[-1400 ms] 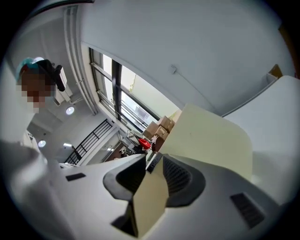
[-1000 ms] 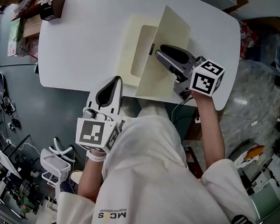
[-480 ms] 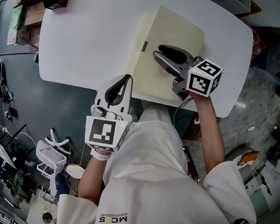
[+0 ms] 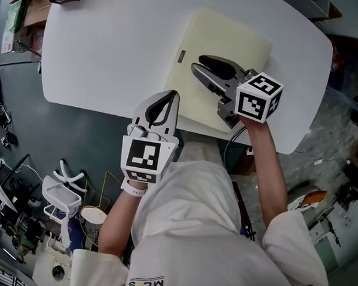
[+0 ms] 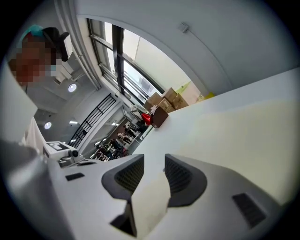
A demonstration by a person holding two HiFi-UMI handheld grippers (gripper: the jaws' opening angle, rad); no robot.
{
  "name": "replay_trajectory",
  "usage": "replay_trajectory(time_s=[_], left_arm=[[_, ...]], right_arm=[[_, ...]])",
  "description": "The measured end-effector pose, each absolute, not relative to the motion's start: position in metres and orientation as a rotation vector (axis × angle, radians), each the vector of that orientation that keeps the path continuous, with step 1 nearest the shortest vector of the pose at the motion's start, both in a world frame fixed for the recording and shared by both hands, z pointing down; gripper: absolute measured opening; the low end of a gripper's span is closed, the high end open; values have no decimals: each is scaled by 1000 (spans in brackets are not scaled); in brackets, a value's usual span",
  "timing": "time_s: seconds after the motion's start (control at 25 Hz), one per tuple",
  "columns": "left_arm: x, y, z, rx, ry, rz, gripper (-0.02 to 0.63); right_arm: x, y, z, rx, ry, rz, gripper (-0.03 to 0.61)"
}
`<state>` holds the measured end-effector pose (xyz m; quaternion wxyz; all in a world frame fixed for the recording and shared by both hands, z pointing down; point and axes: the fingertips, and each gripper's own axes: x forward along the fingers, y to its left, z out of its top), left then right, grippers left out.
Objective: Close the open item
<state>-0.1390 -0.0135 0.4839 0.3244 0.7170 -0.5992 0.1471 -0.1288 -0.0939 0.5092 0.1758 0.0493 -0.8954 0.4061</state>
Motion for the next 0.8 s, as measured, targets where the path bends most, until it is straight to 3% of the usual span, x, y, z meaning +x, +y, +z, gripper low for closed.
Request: replay_trajectory(time_s=[0.28,0.4,0.48,0.8], left_arm=[[-138,-16,516,1844,-1544,394,25],[-138,-15,524,1837,-1534,401,25],[-139,-13,529,1833,-1530,408,25],[-139,-14,537,1822,-1524,396,25]], right_arm=[[-139,-94,517,145,-2515,1153,125],[-140,-95,529,196,-2454,1084,67],[-140,-95,540,251,-2393,998,20],[-153,-79,569,252,-2165,482,15]])
